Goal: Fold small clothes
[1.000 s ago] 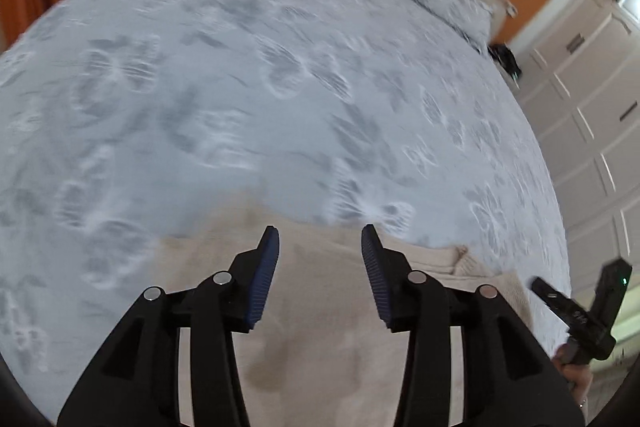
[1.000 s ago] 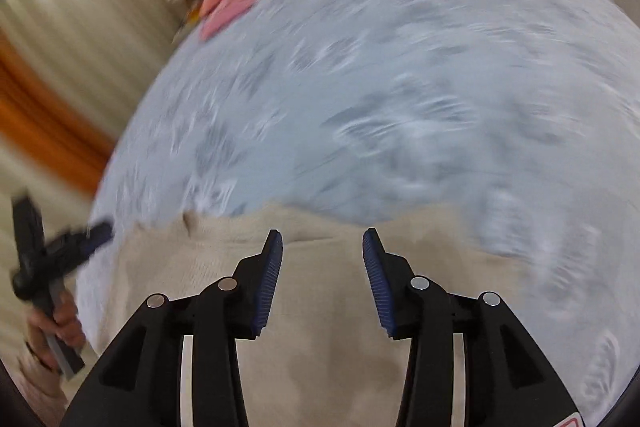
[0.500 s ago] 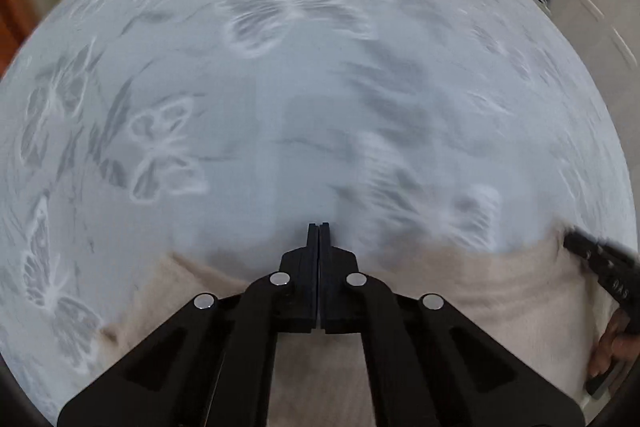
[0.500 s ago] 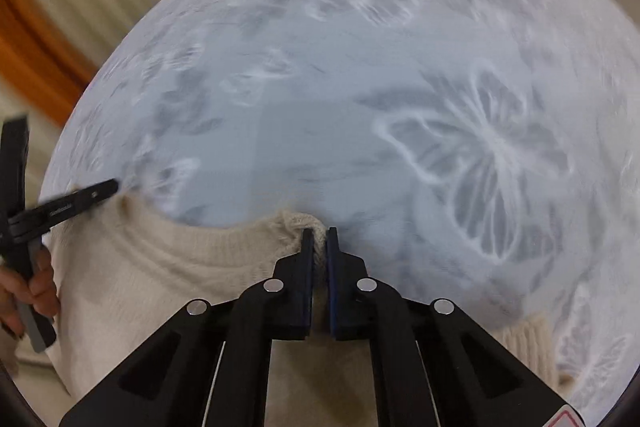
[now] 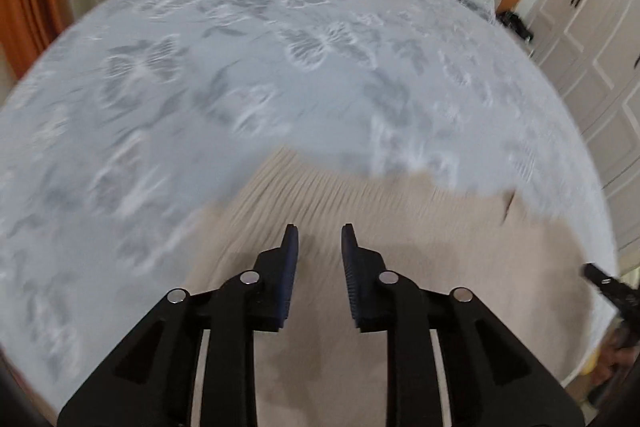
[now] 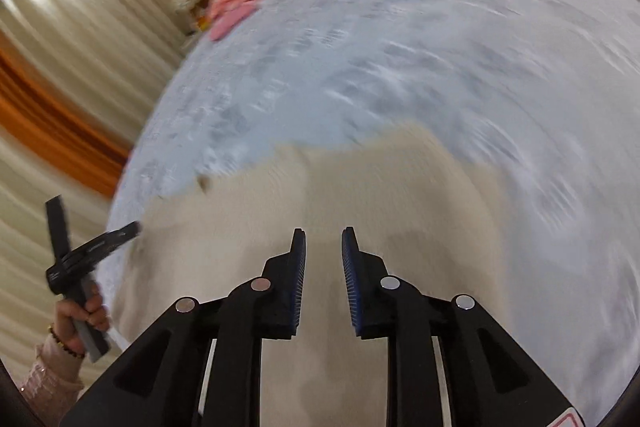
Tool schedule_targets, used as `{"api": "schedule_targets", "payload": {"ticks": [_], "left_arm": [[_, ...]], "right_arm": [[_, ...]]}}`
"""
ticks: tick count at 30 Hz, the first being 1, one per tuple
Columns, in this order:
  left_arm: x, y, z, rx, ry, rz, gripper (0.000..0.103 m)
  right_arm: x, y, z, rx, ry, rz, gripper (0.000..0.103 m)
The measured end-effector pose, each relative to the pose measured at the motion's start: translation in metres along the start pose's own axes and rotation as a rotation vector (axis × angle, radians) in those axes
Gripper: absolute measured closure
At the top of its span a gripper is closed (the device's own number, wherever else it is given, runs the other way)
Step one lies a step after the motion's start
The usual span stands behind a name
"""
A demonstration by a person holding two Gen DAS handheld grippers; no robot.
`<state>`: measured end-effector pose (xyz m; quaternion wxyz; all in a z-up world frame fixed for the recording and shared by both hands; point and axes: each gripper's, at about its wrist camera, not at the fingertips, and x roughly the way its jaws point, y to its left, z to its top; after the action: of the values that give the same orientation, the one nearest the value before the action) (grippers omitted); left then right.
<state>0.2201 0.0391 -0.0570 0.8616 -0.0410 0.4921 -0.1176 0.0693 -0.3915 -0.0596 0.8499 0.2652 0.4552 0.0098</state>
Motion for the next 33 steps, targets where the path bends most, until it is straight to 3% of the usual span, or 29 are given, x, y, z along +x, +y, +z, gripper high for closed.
{"api": "schedule_targets", "payload": {"ticks": [2,4,6,8,12,16,18,20,21,27,29,32,33], "left_arm": [[-0.012,-0.003,-0.023,0.036,0.005,0.060,0.081],[-0.024,-0.002,-0.038,0.038,0.022,0.068,0.080],[-0.031,-0.006,-0.051,0.037,0.043,0.079,0.080],[-0.036,-0.011,-0.062,0.046,0.053,0.097,0.073],[-0.052,-0.018,-0.078,0.039,0.050,0.102,0.072],[-0.062,-0.017,-0.091,0.024,0.057,0.115,0.059],[-0.064,-0.014,-0.096,0.008,0.073,0.125,0.046],[-0.069,0.001,-0.103,-0.060,0.084,0.133,0.021],[-0.071,0.013,-0.107,-0.121,0.083,0.119,0.018],[-0.047,0.098,-0.148,-0.630,0.200,-0.032,0.016],[-0.044,0.104,-0.153,-0.694,0.175,-0.064,0.011],[-0.038,0.096,-0.146,-0.700,0.161,-0.090,0.012],[-0.038,0.093,-0.143,-0.696,0.151,-0.097,0.017]], "right_arm": [[-0.020,-0.017,-0.026,0.053,-0.022,-0.076,0.082],[-0.029,-0.025,-0.044,0.077,-0.033,-0.111,0.082],[-0.026,-0.035,-0.057,0.096,0.019,-0.153,0.082],[-0.016,-0.043,-0.064,0.126,0.052,-0.183,0.083],[-0.032,-0.025,-0.057,0.123,-0.001,-0.192,0.081],[-0.038,-0.018,-0.059,0.113,-0.023,-0.233,0.059],[-0.039,-0.021,-0.065,0.121,-0.010,-0.256,0.052],[-0.042,-0.028,-0.074,0.147,0.001,-0.261,0.043],[-0.043,-0.034,-0.080,0.171,0.010,-0.249,0.041],[-0.028,-0.060,-0.105,0.325,0.107,-0.076,0.038],[-0.019,-0.062,-0.106,0.381,0.118,0.001,0.038],[-0.006,-0.062,-0.098,0.436,0.100,0.056,0.037],[-0.003,-0.061,-0.095,0.450,0.084,0.072,0.058]]}}
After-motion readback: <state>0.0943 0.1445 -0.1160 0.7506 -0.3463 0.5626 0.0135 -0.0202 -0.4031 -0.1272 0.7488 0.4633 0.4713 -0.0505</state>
